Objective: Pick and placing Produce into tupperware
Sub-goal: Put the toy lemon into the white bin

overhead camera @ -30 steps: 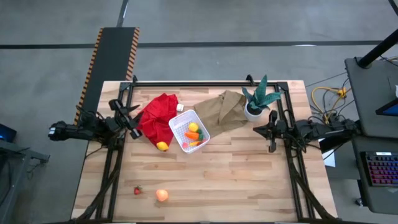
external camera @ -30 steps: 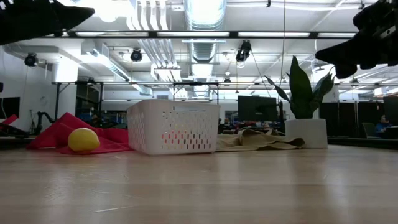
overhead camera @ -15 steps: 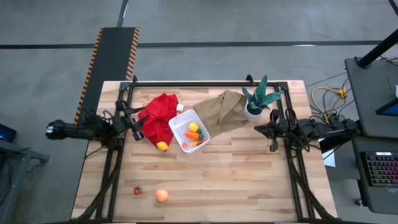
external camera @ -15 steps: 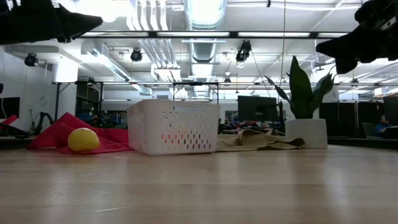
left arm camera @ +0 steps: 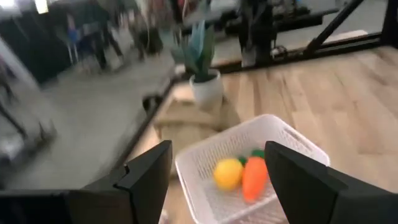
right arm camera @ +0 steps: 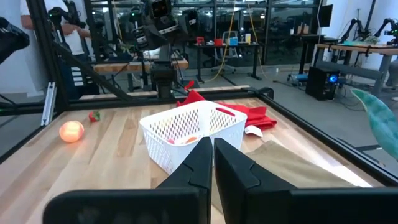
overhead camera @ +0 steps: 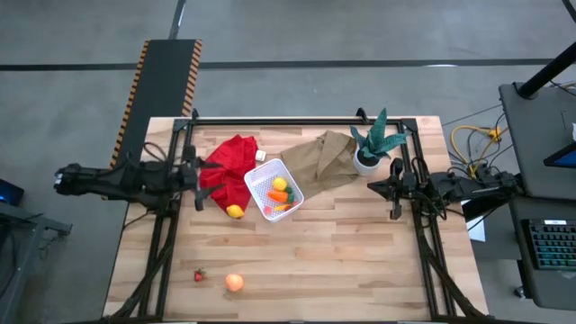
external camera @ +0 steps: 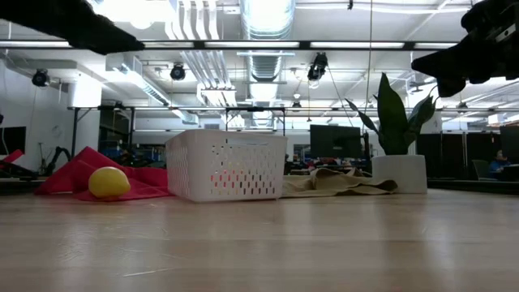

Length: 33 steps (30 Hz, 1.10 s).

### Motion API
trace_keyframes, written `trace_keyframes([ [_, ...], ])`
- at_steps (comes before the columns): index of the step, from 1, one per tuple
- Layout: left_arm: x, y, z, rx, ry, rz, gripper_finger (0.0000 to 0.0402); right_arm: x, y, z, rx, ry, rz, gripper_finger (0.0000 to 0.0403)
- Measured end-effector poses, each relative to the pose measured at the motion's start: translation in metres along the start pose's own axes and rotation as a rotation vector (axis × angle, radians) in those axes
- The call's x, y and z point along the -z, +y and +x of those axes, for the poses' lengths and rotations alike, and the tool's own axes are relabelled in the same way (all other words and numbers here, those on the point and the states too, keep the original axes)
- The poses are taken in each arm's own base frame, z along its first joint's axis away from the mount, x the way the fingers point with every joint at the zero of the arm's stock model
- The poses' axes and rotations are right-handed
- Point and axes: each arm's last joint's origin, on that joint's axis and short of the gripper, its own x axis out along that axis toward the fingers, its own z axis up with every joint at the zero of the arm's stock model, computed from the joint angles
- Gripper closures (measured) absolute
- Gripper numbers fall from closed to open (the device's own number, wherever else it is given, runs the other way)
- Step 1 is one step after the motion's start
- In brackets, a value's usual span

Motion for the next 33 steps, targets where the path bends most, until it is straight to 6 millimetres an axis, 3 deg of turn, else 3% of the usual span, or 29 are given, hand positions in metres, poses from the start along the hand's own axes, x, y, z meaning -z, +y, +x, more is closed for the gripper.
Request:
trace_keyframes([
  [6,-0.010,-0.002,0.007,0.061,0.140,-0.118,0.0159,0.000,0.000,0.000,0.000,0.000,0.028,0.0394],
  [19,0.009,-0.033,0.063,0.236,0.568,-0.049,0.0159,0.000,0.000,0.000,0.000,0.004,0.044,0.0394],
  [26,0.020,-0.043,0.078,0.286,0.787,-0.018,0.0159,0.001,0.000,0.000,0.000,0.007,0.042,0.0394],
  [33,0.036,-0.052,0.092,0.317,0.899,-0.004,0.0159,0.001,0.000,0.000,0.001,0.011,0.041,0.0394],
])
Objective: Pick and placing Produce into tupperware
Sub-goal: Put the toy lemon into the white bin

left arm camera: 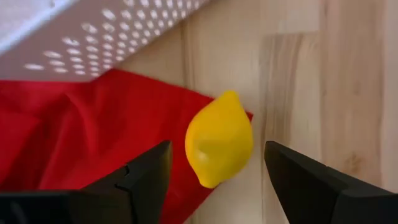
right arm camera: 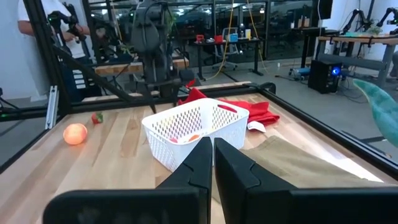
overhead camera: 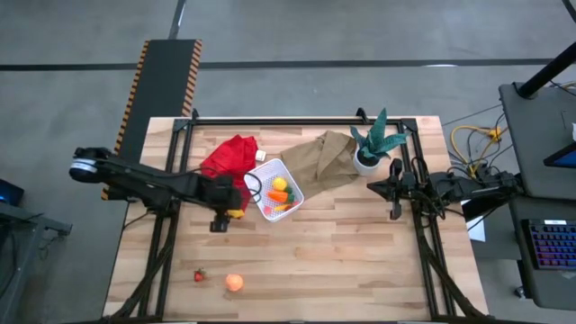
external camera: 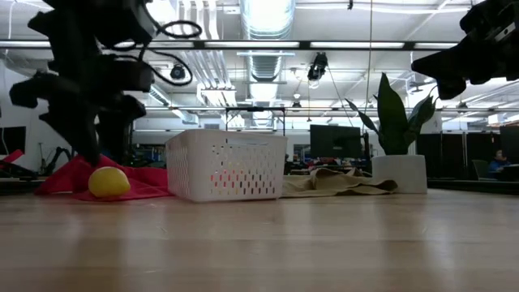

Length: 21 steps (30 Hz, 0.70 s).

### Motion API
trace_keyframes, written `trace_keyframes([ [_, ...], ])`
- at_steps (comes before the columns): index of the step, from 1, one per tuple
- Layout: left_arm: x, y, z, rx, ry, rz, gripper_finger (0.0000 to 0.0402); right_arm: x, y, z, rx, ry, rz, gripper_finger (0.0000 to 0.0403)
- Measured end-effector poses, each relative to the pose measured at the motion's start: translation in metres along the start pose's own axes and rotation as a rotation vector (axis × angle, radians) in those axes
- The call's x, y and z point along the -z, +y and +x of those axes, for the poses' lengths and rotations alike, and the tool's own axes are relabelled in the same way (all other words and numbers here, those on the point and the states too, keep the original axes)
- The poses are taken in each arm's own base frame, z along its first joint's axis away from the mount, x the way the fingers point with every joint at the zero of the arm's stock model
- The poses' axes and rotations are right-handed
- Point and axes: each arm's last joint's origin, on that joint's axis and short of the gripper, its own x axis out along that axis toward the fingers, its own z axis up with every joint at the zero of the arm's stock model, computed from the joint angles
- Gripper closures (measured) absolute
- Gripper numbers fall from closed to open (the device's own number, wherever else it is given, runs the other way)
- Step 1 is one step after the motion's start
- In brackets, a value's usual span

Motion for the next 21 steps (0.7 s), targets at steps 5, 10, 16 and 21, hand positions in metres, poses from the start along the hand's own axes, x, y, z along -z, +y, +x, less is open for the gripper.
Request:
trace_keyframes([
  [5,-0.001,-0.001,0.013,-0.004,0.059,0.007,0.0159,0.000,0.000,0.000,0.000,0.001,0.000,0.0394],
  [10,-0.001,-0.003,0.024,-0.007,0.105,0.012,0.0159,0.000,0.000,0.000,0.000,0.002,0.000,0.0394],
  [16,-0.005,-0.004,0.035,-0.008,0.107,0.022,0.0159,0.000,0.000,0.000,0.000,0.001,0.000,0.0394],
  [21,-0.005,-0.005,0.042,-0.008,0.132,0.045,0.0159,0.000,0.000,0.000,0.000,0.002,-0.002,0.0394],
])
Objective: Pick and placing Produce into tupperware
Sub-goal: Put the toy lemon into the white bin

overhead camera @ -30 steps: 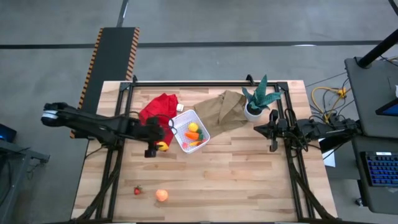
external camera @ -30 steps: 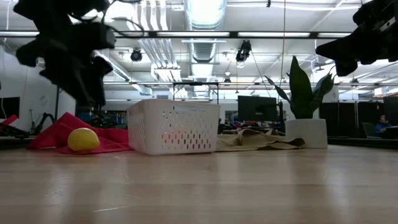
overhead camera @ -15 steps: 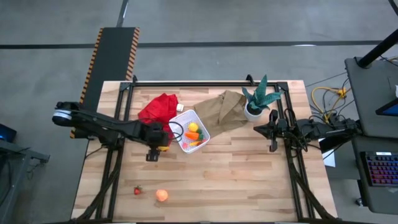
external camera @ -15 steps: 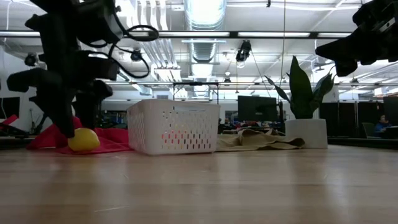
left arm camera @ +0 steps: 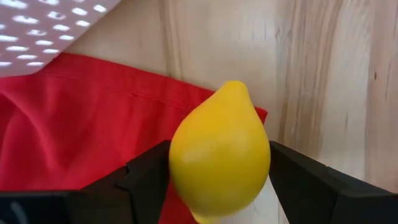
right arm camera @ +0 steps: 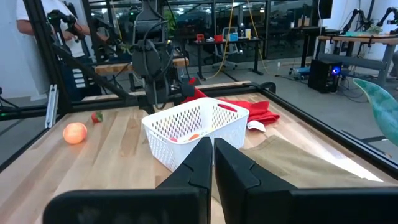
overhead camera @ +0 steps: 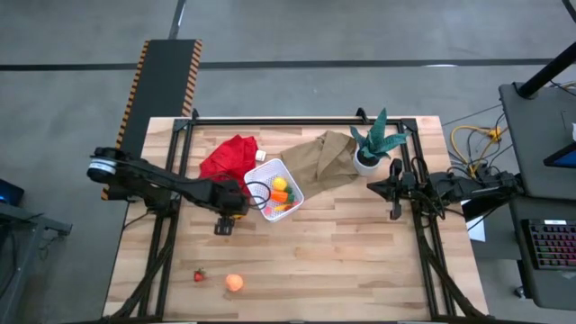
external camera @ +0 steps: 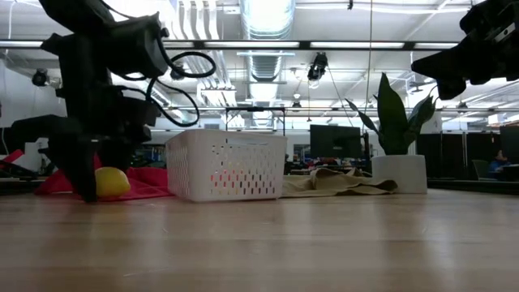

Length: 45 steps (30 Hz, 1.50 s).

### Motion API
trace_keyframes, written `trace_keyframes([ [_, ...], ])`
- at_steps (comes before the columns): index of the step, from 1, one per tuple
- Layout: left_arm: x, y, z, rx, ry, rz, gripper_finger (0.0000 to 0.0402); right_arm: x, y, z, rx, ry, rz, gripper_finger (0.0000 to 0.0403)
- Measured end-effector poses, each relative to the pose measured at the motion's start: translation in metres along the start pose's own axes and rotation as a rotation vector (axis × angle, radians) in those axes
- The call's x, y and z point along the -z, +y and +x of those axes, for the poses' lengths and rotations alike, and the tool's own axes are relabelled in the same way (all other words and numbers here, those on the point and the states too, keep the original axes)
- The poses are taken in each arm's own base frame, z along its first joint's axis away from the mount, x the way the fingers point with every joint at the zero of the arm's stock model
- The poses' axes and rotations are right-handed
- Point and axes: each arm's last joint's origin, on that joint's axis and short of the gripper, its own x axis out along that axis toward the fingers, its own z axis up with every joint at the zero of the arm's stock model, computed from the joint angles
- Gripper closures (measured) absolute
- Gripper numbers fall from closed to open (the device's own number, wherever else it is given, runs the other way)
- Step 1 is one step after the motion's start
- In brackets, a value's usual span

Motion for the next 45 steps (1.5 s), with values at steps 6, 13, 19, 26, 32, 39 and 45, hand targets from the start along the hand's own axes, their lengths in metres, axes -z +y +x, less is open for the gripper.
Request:
trace_keyframes([
  [6,-0.002,-0.001,0.003,0.001,0.006,0.016,0.0160,0.000,0.000,0.000,0.000,0.000,-0.001,0.0394],
  [13,-0.003,0.000,-0.002,-0.012,-0.034,0.045,0.0160,0.000,0.000,0.000,0.000,0.001,-0.002,0.0394],
  [19,-0.002,0.001,-0.002,-0.013,-0.026,0.055,0.0167,0.000,0.000,0.000,0.000,0.001,-0.002,0.0394],
  [26,-0.002,0.001,-0.002,-0.013,-0.023,0.073,0.0216,0.001,0.000,0.000,0.001,0.013,-0.004,0.0394],
  [32,-0.001,0.001,-0.002,-0.013,-0.021,0.072,0.0216,0.002,0.000,0.000,0.002,0.022,-0.005,0.0394],
  [39,-0.001,0.001,-0.006,-0.016,0.006,0.076,0.0212,0.002,0.000,0.000,0.002,0.022,-0.005,0.0394],
  [45,0.001,0.003,-0.018,-0.023,0.000,0.075,0.0211,0.002,0.000,0.000,0.002,0.022,-0.005,0.0394],
])
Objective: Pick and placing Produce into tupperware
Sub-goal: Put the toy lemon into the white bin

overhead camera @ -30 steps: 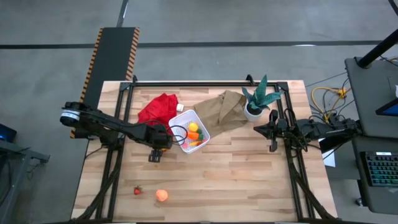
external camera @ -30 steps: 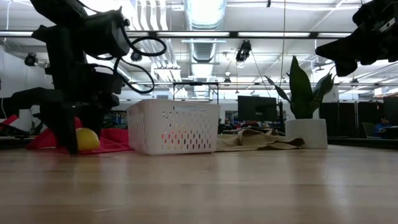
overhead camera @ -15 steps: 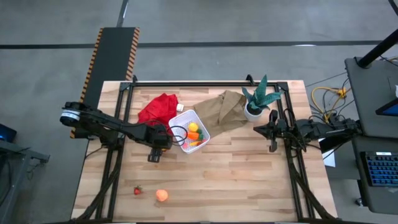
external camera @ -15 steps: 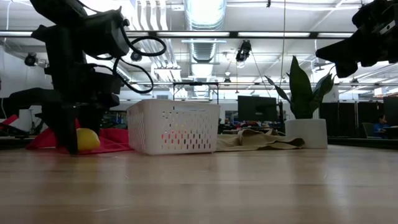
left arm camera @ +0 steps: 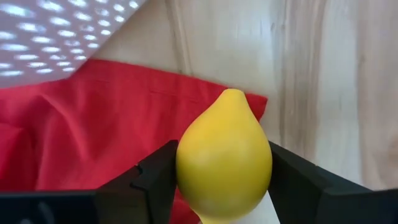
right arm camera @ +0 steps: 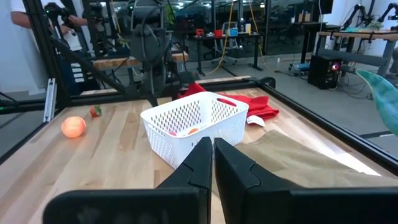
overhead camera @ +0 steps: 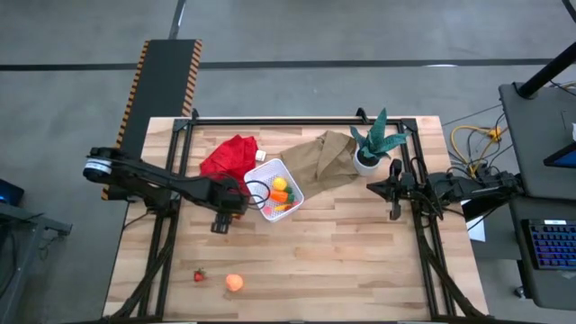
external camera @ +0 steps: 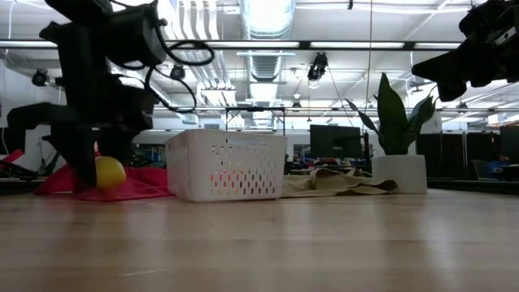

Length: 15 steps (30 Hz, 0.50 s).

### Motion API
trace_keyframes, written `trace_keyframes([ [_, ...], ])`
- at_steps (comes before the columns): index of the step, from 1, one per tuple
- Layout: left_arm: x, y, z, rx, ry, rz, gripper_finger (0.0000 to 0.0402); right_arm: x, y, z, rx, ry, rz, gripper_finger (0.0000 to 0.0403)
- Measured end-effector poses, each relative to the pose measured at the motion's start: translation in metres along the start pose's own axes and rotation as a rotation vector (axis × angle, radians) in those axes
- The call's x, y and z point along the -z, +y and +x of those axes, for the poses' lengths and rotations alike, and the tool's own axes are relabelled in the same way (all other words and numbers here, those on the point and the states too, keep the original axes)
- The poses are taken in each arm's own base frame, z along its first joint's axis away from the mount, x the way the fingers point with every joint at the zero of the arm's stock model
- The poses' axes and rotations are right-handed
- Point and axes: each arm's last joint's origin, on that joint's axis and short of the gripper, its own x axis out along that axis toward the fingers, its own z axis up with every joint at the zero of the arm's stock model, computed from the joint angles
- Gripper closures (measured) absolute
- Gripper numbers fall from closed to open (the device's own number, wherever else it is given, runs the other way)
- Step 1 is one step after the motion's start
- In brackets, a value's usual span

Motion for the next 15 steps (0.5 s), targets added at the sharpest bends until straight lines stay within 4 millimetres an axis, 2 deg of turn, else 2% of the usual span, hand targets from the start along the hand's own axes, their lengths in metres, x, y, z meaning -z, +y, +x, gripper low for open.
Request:
trace_keyframes([
  [3,-0.002,0.002,-0.012,-0.002,-0.041,-0.006,0.0210,0.000,0.000,0.000,0.000,-0.001,0.000,0.0394],
  [9,-0.010,0.008,-0.050,-0.022,-0.198,-0.030,0.0210,0.000,0.000,0.000,0.000,0.000,0.000,0.0394],
  [15,-0.008,0.015,-0.082,-0.138,-0.348,-0.088,0.0209,0.000,0.000,0.000,0.000,0.000,0.000,0.0394],
])
